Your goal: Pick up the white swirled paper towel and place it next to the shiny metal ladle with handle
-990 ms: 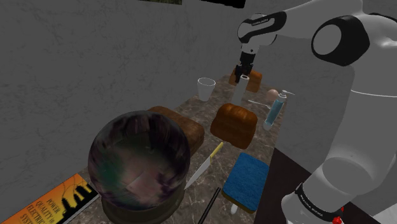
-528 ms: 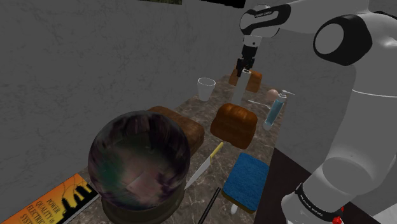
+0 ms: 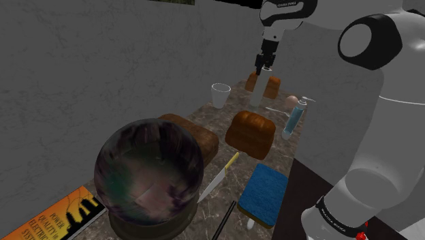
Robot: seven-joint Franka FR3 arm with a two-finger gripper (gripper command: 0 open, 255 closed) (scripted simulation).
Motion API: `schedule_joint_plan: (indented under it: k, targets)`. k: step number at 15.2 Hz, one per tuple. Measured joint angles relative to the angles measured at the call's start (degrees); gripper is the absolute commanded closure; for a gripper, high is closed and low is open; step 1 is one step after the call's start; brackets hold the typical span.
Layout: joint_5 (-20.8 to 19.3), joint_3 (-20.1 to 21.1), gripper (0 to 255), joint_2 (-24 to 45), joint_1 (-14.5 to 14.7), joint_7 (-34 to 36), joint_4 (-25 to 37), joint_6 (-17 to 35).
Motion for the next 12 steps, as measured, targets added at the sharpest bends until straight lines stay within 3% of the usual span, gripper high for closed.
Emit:
schedule_joint_plan:
  k: [12]
  targets:
    - [-6.04, 4.29, 255, -23.32, 7.44, 12.02, -21.52, -0.36]
